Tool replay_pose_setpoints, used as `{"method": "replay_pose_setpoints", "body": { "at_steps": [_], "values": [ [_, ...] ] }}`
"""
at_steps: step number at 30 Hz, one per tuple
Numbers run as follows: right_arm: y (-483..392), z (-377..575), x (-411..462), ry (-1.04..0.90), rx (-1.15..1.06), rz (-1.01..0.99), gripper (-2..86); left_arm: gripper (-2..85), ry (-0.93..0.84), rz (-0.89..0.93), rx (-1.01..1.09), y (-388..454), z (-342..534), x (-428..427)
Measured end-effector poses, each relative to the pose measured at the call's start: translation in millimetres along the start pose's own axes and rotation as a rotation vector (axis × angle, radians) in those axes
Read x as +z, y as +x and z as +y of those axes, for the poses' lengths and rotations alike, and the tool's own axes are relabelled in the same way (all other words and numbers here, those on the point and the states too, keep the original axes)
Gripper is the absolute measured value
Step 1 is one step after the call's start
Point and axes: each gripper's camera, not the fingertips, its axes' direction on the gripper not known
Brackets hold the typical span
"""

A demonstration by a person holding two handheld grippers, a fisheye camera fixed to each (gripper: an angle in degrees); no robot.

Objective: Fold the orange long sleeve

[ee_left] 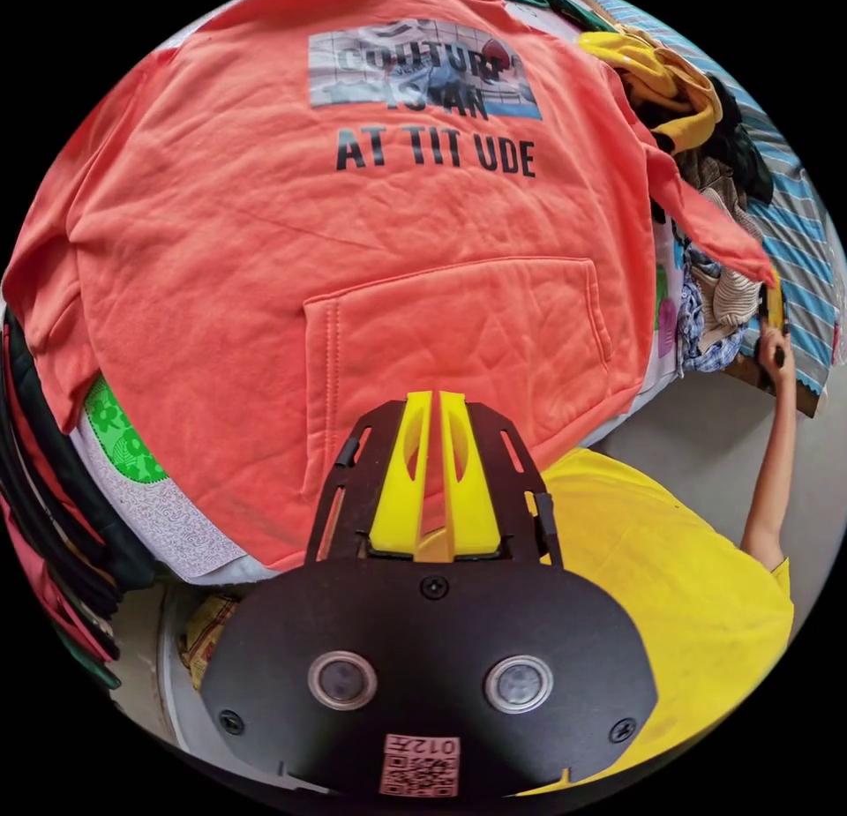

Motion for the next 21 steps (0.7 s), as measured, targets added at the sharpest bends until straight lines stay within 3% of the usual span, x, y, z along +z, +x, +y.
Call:
{"method": "replay_pose_setpoints", "body": {
  "at_steps": [5,8,12,16,21],
  "values": [
    [-183.3,-12.3,105.3,-0.348,-0.443,0.253,1.3,0.3,0.001,0.039,0.001,-0.3,-2.6,7.5],
    [-240.3,19.4,184.7,-0.505,-0.62,0.446,1.4,0.2,0.002,0.072,0.001,-1.6,-5.0,9.3],
    [-273.4,87.9,278.7,-0.61,-0.775,0.505,1.5,0.1,0.022,0.124,0.004,-5.3,-5.0,4.5],
    [-284.5,220.3,401.0,-0.785,-1.011,0.456,1.6,0.1,0.086,0.209,-0.007,-18.4,-2.7,-10.9],
    [-221.3,388.9,536.3,-1.043,-1.224,0.58,2.4,0.1,0.178,0.279,-0.041,-47.7,2.4,-31.9]
  ]
}}
